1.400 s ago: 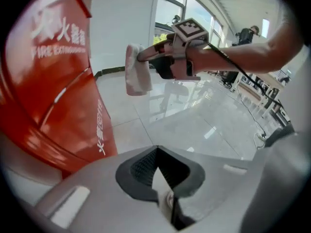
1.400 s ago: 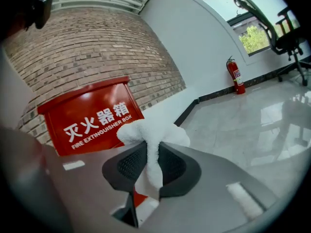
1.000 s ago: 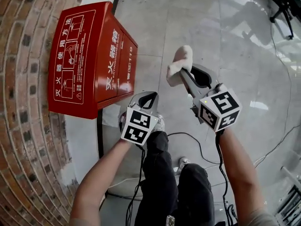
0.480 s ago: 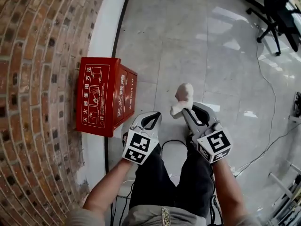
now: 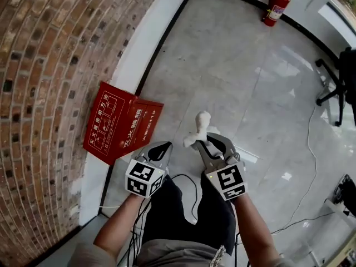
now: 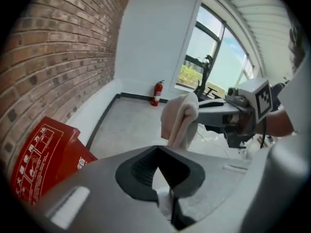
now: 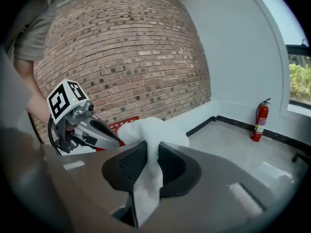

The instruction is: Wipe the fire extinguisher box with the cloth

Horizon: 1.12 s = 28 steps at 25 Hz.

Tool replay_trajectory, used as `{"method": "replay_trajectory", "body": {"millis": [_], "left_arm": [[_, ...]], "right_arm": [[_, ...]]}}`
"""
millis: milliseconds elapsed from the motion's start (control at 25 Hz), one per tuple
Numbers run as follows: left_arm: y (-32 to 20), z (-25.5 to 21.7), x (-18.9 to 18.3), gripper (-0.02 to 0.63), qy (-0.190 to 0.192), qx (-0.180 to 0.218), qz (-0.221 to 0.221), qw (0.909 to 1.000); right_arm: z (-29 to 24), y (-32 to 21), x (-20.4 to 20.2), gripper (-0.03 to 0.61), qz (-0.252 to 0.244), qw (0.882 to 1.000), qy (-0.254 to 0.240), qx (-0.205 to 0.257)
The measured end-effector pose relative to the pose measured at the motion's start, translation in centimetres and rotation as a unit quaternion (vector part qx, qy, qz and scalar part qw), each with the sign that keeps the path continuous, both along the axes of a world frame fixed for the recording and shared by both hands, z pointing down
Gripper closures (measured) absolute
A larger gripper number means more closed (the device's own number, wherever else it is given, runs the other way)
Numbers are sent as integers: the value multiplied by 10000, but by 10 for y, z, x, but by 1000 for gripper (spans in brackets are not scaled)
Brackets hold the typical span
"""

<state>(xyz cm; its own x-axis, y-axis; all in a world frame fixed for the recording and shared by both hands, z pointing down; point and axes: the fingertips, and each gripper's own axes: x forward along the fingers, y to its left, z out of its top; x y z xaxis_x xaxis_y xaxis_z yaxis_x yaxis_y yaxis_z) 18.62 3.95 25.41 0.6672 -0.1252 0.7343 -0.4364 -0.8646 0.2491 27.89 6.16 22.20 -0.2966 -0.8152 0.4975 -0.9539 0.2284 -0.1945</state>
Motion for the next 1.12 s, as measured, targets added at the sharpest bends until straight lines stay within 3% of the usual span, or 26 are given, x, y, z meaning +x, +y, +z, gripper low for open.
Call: {"method": "replay_trajectory", "body": {"millis": [320,560,880,1120], "left_arm": [[-68,-9,47,614,179,-74,-1381,9902],[-127,15,65,614,232,-186,-2226,9744],[-193,33,73,614,205,-435,-3242,9448],[-243,38,73,614,99,-353,-4267,9036]], "right_arm": [[-4,-77,37,482,-991,9946,-217,-199],[14,-162,45,482,-2022,9791,35,-199],[28,-257,56,482,-3022,9526,120,-329],[37,-317,42,482,-4226,9060,-17,-255]]}}
